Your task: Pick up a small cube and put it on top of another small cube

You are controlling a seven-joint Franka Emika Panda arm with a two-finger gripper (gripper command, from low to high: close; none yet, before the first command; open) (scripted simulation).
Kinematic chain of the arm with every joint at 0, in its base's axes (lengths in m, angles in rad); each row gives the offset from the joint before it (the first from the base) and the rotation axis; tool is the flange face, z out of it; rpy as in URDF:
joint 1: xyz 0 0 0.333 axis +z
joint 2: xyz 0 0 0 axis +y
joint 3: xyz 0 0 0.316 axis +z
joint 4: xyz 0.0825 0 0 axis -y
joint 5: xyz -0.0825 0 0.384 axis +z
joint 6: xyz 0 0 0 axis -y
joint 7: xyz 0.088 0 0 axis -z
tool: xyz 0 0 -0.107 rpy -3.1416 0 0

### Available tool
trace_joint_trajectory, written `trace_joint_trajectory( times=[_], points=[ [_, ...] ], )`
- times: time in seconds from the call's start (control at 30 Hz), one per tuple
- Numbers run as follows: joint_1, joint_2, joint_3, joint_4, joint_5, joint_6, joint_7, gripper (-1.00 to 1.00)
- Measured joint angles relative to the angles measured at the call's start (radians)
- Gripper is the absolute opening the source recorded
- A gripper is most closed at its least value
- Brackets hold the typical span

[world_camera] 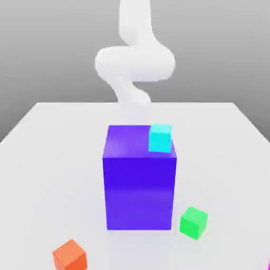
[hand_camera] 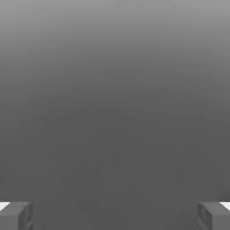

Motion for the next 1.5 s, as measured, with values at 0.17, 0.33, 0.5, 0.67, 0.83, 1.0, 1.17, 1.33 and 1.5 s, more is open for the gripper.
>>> trace_joint_trajectory(
  times=[0.17, 0.33, 0.5, 0.67, 0.83, 1.0, 1.17, 1.33, 1.5],
  points=[
    [0.056, 0.187, 0.025, 0.032, 0.001, 0.038, -0.069, 0.00],
    [0.105, 0.368, 0.058, 0.063, -0.002, 0.075, -0.133, 0.00],
    [0.148, 0.549, 0.097, 0.094, -0.016, 0.112, -0.189, 0.00],
    [0.212, 0.732, 0.133, 0.125, -0.046, 0.149, -0.234, 0.00],
    [0.257, 0.915, 0.156, 0.156, -0.087, 0.184, -0.272, 0.00],
    [0.311, 1.100, 0.180, 0.188, -0.140, 0.218, -0.302, 0.00],
    [0.359, 1.283, 0.165, 0.226, -0.192, 0.302, -0.300, 0.00],
    [0.371, 1.338, 0.151, 0.239, -0.206, 0.342, -0.291, -1.00],
    [0.366, 1.309, 0.159, 0.232, -0.197, 0.319, -0.298, -1.00]
  ],
)
